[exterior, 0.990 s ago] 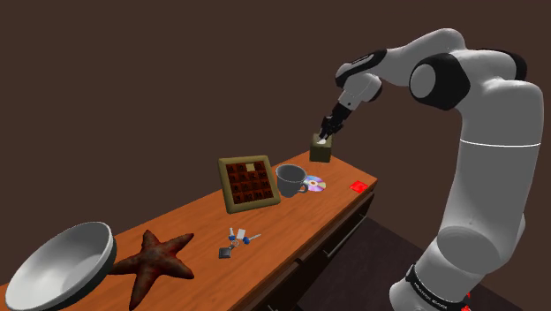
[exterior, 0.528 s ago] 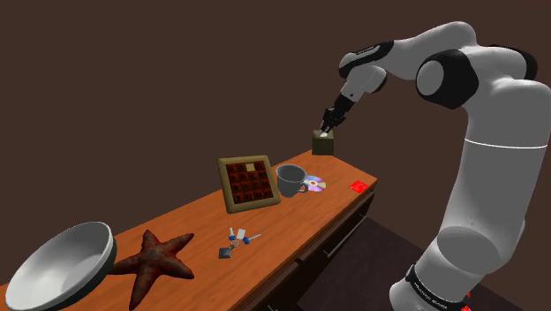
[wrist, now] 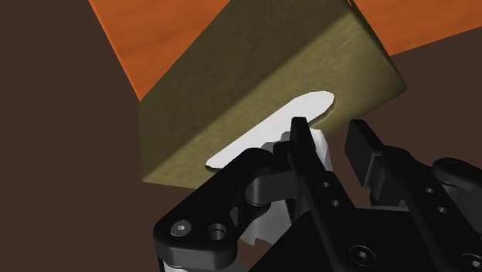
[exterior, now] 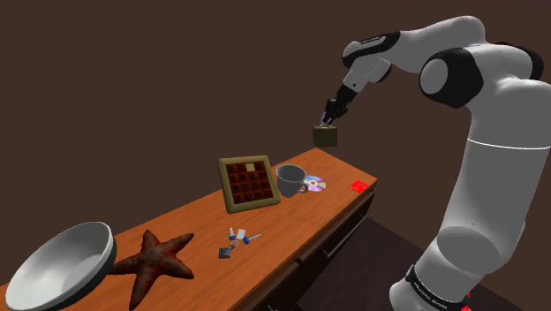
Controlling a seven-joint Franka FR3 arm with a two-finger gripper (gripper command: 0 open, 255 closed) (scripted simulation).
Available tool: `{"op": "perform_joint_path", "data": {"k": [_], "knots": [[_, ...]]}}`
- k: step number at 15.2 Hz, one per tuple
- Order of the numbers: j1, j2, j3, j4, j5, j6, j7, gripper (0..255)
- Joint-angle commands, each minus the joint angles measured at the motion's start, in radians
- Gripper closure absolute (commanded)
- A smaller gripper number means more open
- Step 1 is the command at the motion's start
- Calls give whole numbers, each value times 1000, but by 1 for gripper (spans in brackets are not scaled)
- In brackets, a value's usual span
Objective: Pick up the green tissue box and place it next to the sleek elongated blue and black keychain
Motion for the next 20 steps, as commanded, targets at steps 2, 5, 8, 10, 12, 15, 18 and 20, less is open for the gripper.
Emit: {"op": "perform_joint_path", "data": {"k": [2,5,8,10,12,15,18,20], "knots": [[-1,-11,-2,31,-9,-34,16,255],[-3,-15,-5,64,-15,-68,31,255],[-7,-17,-7,100,-20,-103,47,255],[-9,-18,-8,126,-22,-127,57,255],[-13,-17,-9,153,-24,-152,67,255],[-18,-13,-10,197,-24,-190,81,255],[-26,-7,-12,244,-23,-229,95,255],[-31,-2,-12,278,-21,-256,105,255]]}}
